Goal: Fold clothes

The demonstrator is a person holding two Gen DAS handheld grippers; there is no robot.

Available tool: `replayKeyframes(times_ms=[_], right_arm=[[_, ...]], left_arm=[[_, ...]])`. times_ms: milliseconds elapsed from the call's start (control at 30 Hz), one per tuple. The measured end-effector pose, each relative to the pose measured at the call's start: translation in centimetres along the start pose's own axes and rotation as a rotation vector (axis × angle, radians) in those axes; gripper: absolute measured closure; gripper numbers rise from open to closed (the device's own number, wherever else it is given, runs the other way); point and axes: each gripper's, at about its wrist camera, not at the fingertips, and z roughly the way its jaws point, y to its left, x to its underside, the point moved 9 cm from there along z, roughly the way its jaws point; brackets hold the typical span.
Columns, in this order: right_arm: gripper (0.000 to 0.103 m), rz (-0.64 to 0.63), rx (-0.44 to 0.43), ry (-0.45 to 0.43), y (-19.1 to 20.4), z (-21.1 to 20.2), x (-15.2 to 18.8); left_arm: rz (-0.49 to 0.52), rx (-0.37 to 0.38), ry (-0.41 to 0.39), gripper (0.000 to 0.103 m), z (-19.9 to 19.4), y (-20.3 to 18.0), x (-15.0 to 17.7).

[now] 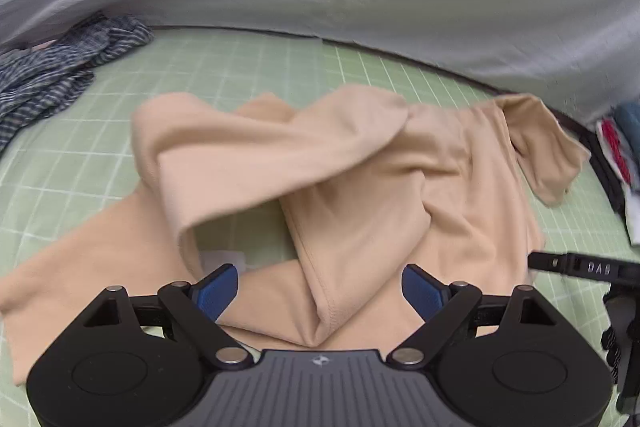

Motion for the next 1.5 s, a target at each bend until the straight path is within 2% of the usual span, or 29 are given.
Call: replayKeyframes(times_ms=[200,267,300,400,433,500,533,600,667,733,867,1067,1100,1167,1233,1267,1333,1400,1467,1500], right_arm=[[0.021,0.007,0.017,-0.016,-0.7,0.4,-0.6],[0.033,-0.005,0.007,-0.015,-0.5,0.7,-0.7],[0.041,-0.012,0.002,-0.015,-0.5,0.8,-0.7],[0.061,-0.044,-0.023,-0.022,0.1,1.1,-1.0],[0.070,-0.051,-0.036,-0.023,0.3,1.2,-1.1],[0.078,-0.067,-0.051,-0.027,0.6,1.2,-1.3],[0.090,-0.077,-0.058,-0.032,0.7,1.1,-1.4],[0.094,-0.066,-0.083,-0.063,0.6,0.3,-1.7],[0.095,-0.033,-0.110,-0.104,0.2,-0.8,-2.1],[0.096,0.017,-0.136,-0.154,-0.4,-2.5,-2.5],[0.096,0.064,-0.166,-0.258,-1.7,-7.4,-3.3],[0.096,0.082,-0.205,-0.369,-2.6,-15.7,-3.8],[0.096,0.089,-0.214,-0.368,-2.9,-16.3,-3.8],[0.094,0.104,-0.209,-0.320,-3.4,-15.3,-3.5],[0.078,0.116,-0.190,-0.256,-4.0,-13.6,-2.7],[0.075,0.121,-0.170,-0.218,-4.2,-12.5,-1.9],[0.071,0.135,-0.144,-0.179,-4.8,-11.6,0.0],[0.059,0.151,-0.130,-0.157,-5.1,-11.6,2.0],[0.055,0.153,-0.116,-0.129,-5.1,-11.6,4.2],[0.054,0.153,-0.107,-0.108,-5.1,-11.4,5.2]], left_arm=[[0.067,-0.040,0.057,0.015,2.3,-0.1,0.7],[0.111,-0.026,0.063,0.018,2.8,-0.3,0.8],[0.129,-0.034,0.058,0.022,3.0,-0.4,0.7],[0.163,-0.056,0.051,0.026,3.5,-0.3,0.3],[0.175,-0.041,0.050,0.029,3.7,-0.5,0.3],[0.198,-0.010,0.046,0.054,4.0,-1.1,0.1],[0.208,0.005,0.044,0.061,4.1,-1.3,0.0],[0.160,0.041,0.039,0.084,4.0,-1.5,-0.2],[0.077,0.097,0.024,0.095,3.1,-1.5,-0.6],[-0.003,0.146,-0.017,0.096,1.2,-1.7,-1.1],[-0.090,0.219,-0.100,0.096,-3.9,-2.6,-1.6],[-0.170,0.264,-0.189,0.096,-10.3,-4.1,-0.4],[-0.192,0.263,-0.199,0.094,-10.8,-4.1,0.0],[-0.243,0.206,-0.202,0.088,-10.2,-3.2,1.0],[-0.276,0.126,-0.129,0.082,-8.2,-2.3,2.7],[-0.289,0.086,-0.078,0.079,-7.2,-1.9,3.8],[-0.264,0.058,-0.017,0.070,-6.7,-1.8,5.9],[-0.237,0.049,0.004,0.051,-7.0,-1.9,8.0],[-0.221,0.029,0.024,0.042,-7.3,-1.8,10.0],[-0.204,0.011,0.037,0.042,-7.2,-1.6,10.7]])
